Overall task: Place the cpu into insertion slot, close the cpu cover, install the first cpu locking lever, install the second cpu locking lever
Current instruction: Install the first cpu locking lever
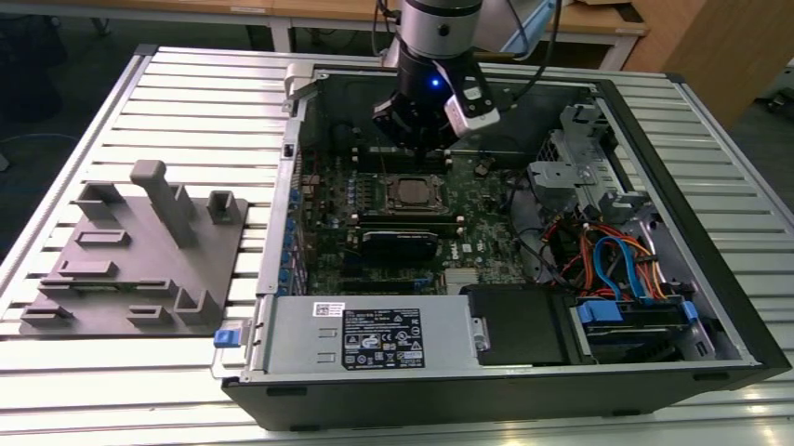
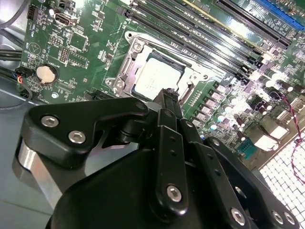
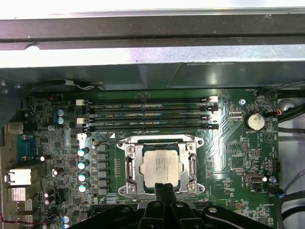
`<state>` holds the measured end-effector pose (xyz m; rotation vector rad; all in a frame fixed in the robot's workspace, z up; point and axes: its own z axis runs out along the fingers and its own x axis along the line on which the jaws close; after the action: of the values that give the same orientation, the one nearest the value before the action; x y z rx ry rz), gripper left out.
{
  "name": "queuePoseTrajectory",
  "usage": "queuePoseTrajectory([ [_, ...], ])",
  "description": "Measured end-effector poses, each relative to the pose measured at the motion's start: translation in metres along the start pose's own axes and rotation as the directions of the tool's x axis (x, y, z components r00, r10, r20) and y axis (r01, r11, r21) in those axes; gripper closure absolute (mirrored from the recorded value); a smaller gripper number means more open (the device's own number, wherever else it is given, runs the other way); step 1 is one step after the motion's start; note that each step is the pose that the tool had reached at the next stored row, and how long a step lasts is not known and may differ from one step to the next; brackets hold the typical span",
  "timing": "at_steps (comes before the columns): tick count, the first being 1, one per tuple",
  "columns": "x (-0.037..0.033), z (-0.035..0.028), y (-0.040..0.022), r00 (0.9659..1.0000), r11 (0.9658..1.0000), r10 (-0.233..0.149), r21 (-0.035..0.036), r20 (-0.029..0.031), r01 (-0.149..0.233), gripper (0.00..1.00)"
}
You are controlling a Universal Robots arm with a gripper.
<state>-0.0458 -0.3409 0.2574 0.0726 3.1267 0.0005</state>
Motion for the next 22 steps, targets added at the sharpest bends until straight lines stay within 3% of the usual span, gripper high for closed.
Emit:
queuePoseTrajectory([
  [14, 0.0031, 0.0000, -0.0002, 1.0000, 1.0000, 0.000, 0.0000, 0.0001, 0.000, 0.89],
  [22, 0.0130, -0.0001, -0.0006, 1.0000, 1.0000, 0.000, -0.0014, 0.0000, 0.000, 0.89],
])
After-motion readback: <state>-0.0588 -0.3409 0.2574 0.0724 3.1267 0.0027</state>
